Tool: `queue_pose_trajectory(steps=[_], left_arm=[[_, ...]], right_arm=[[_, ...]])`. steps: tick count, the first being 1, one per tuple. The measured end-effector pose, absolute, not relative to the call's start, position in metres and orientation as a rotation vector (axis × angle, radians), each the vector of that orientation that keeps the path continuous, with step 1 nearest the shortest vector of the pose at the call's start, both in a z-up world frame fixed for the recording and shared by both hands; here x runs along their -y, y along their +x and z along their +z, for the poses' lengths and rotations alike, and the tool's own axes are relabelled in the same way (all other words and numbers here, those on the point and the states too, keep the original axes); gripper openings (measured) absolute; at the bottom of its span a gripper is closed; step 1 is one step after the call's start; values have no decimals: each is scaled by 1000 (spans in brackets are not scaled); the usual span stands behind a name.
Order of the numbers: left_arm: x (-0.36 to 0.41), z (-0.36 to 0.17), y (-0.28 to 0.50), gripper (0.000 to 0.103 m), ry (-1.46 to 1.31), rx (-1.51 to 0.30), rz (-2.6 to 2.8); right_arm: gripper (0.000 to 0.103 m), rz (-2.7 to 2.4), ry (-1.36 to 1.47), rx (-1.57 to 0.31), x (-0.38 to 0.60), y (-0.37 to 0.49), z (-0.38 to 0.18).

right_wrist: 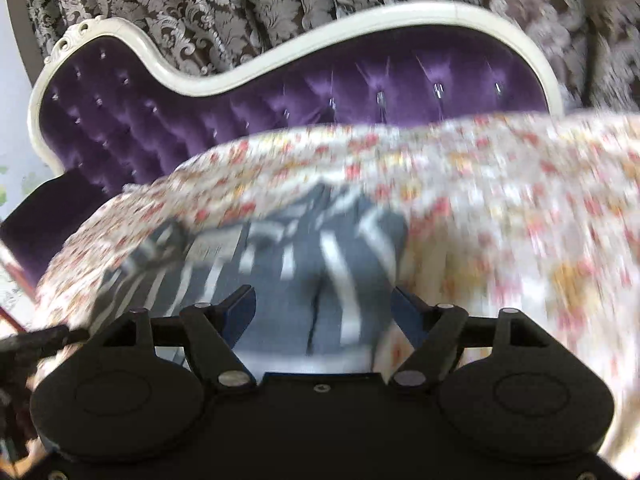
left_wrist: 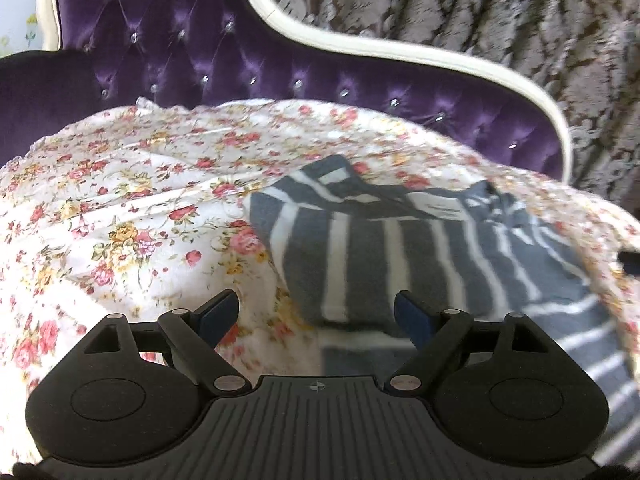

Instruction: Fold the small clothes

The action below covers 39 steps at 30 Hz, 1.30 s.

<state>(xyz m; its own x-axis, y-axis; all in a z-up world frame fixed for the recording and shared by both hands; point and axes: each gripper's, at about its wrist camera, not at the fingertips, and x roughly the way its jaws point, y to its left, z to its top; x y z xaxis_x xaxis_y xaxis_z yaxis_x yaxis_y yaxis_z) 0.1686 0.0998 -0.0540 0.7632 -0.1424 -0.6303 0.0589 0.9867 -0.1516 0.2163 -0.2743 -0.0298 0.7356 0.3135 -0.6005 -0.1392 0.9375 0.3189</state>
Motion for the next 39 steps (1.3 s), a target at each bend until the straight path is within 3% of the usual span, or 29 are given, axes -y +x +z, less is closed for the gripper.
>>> queue_pose_trajectory(steps=[16, 30, 31, 34, 37, 38, 39], left_arm=[[-80, -52, 42, 86, -193, -763, -157], [-73, -80, 1, 86, -260, -887, -181], [-71, -79, 0, 86, -251, -885, -181], [-71, -78, 0, 85, -262, -892, -193], [-70, -78, -1, 83, -289, -896, -212], [-69, -78, -2, 81, -293, -894, -215], [-68, -78, -2, 72, -297, -892, -217]], right_arm=[[77, 271, 263, -779, 268, 74, -56], [77, 272, 372, -883, 272, 36, -75], [76, 279, 375, -886, 272, 36, -75], [54, 288, 359, -899, 267, 34, -75], [45, 279, 334, -900, 264, 32, -75], [35, 277, 328, -899, 263, 32, -74], [31, 272, 323, -896, 263, 31, -74]])
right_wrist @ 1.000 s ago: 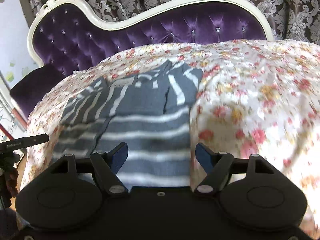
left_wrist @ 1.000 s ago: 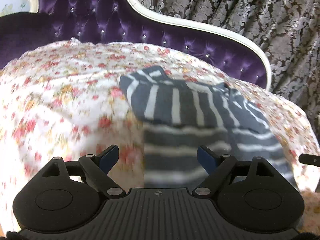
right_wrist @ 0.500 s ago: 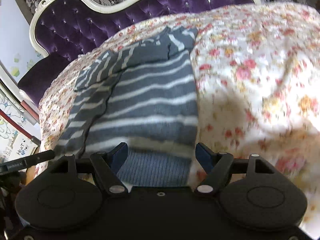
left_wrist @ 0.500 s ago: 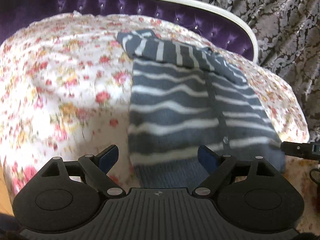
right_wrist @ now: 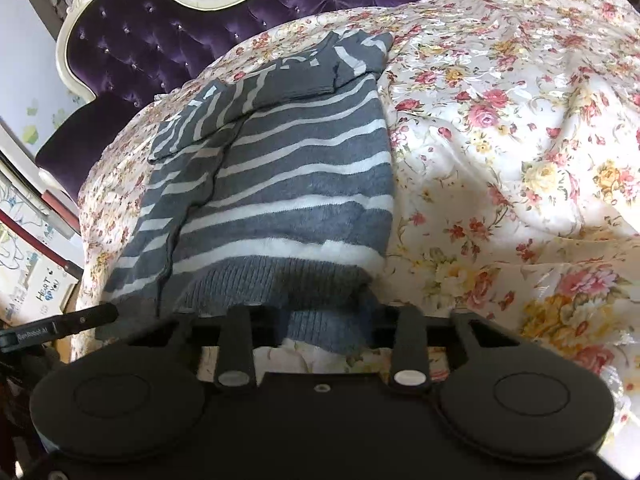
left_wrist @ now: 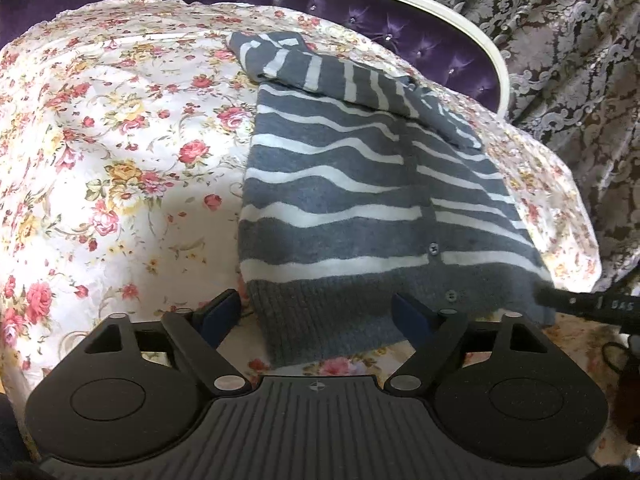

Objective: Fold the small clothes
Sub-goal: 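Grasp the other side edge of the cardigan with the left tool, then fold the held side edge over the body toward the right tool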

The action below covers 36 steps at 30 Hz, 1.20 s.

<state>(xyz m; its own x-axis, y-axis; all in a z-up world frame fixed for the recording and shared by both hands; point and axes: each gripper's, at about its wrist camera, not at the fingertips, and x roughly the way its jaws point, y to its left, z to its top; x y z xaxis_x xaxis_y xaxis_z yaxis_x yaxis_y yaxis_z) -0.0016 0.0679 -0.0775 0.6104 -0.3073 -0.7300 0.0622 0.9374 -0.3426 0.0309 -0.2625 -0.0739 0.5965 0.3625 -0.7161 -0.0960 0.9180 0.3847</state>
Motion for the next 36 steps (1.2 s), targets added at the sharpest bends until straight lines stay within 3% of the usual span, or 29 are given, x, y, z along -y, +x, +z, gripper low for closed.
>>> queue_pose_trajectory(steps=[2, 8, 9, 10, 11, 12, 13, 17, 27, 36], left_arm=[[-67, -77, -1, 61, -304, -886, -219], [-66, -76, 5, 52, -328, -884, -247], [-66, -76, 5, 39, -338, -881, -252], [-66, -77, 6, 17, -351, -880, -261], [-67, -78, 7, 10, -366, -882, -268], [-69, -78, 7, 10, -384, -883, -275], [-71, -76, 6, 10, -397, -874, -273], [-85, -61, -4, 10, -410, -819, -255], [-86, -79, -4, 10, -417, -884, -241], [-97, -34, 2, 10, -471, -756, -287]], right_arm=[[29, 266, 312, -889, 262, 29, -73], [34, 286, 322, -905, 261, 30, -75], [34, 286, 327, -904, 261, 30, -75], [31, 286, 333, -903, 262, 30, -75], [25, 288, 339, -900, 263, 30, -75], [13, 293, 344, -893, 264, 29, -74], [12, 300, 352, -879, 266, 27, -70], [12, 284, 363, -836, 285, 15, -51], [12, 299, 333, -885, 284, 14, -56], [12, 366, 496, -754, 306, 23, -29]])
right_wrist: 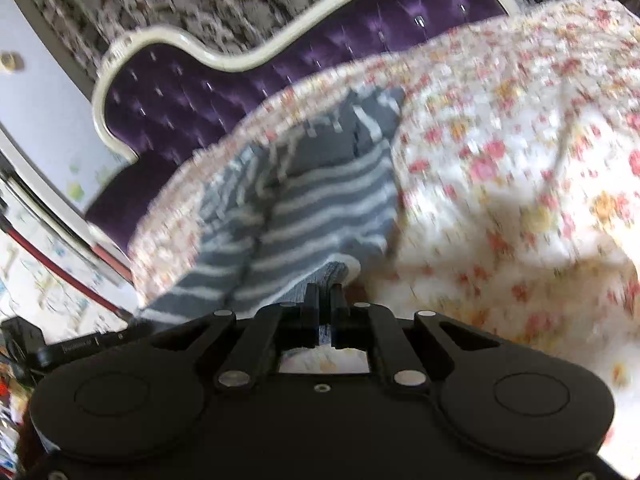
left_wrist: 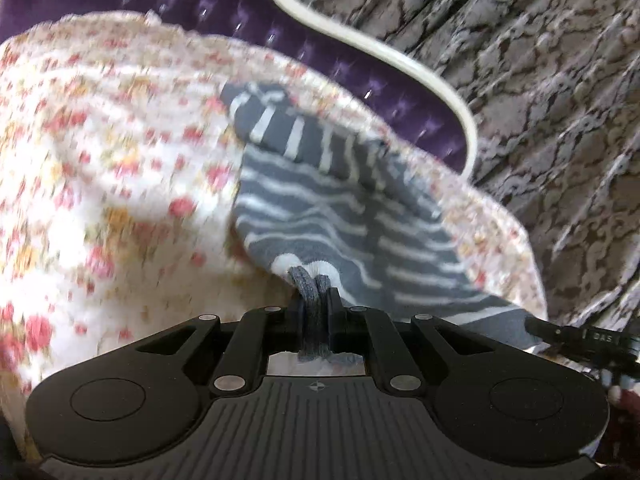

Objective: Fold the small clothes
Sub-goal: 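Fold the held side edge over the body toward the right tool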

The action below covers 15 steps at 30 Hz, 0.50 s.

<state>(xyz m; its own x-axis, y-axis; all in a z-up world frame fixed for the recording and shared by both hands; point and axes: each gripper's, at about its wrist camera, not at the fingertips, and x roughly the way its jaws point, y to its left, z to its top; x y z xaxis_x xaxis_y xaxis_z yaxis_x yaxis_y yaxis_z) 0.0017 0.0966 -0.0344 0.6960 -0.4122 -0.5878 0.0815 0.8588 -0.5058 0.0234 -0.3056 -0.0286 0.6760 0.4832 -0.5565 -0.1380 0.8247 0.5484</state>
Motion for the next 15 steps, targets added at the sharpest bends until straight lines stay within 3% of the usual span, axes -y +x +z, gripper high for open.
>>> queue_pose_trajectory(steps=[15], left_arm=[[-109, 17, 107, 10, -545, -651, -326]], right_arm=[[12, 416, 543, -586, 313, 127, 25]])
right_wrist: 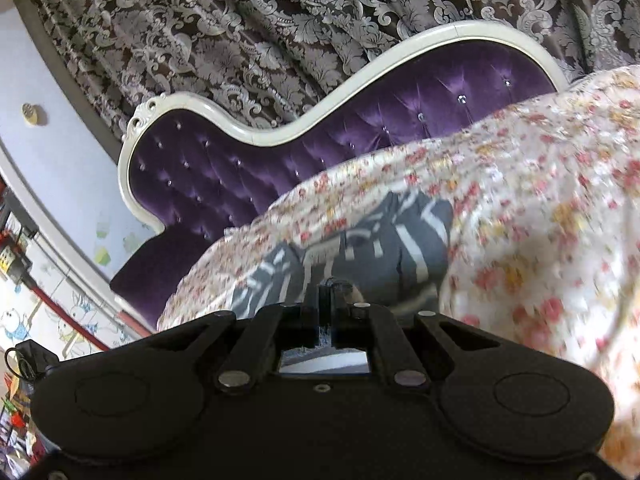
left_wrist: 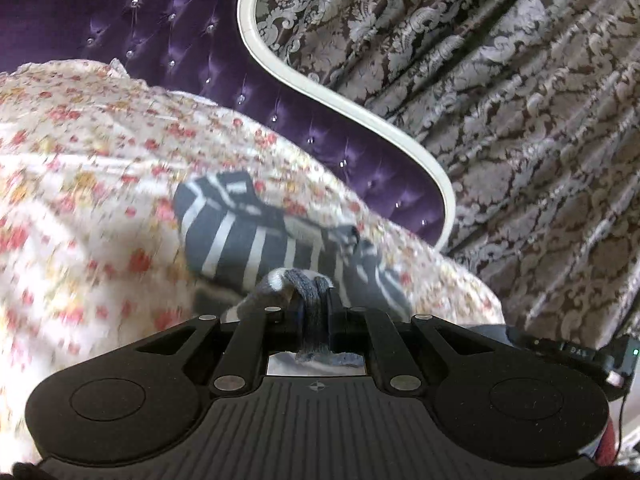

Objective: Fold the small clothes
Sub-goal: 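Fold the held side edge over the body toward the right tool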

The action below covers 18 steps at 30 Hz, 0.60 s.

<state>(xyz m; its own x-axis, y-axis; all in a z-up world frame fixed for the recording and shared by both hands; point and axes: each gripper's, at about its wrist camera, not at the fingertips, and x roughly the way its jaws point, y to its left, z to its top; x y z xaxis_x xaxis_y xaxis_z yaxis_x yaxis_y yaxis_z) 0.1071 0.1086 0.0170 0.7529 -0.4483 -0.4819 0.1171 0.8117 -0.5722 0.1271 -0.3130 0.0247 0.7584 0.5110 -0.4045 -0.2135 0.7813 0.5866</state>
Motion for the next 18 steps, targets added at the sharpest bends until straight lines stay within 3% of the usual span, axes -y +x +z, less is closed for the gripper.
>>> queue_pose_trajectory(steps=[18], left_arm=[[-113, -42, 259, 12, -482, -768, -242]], right_arm=[[12, 276, 573, -669, 309, 294, -47]])
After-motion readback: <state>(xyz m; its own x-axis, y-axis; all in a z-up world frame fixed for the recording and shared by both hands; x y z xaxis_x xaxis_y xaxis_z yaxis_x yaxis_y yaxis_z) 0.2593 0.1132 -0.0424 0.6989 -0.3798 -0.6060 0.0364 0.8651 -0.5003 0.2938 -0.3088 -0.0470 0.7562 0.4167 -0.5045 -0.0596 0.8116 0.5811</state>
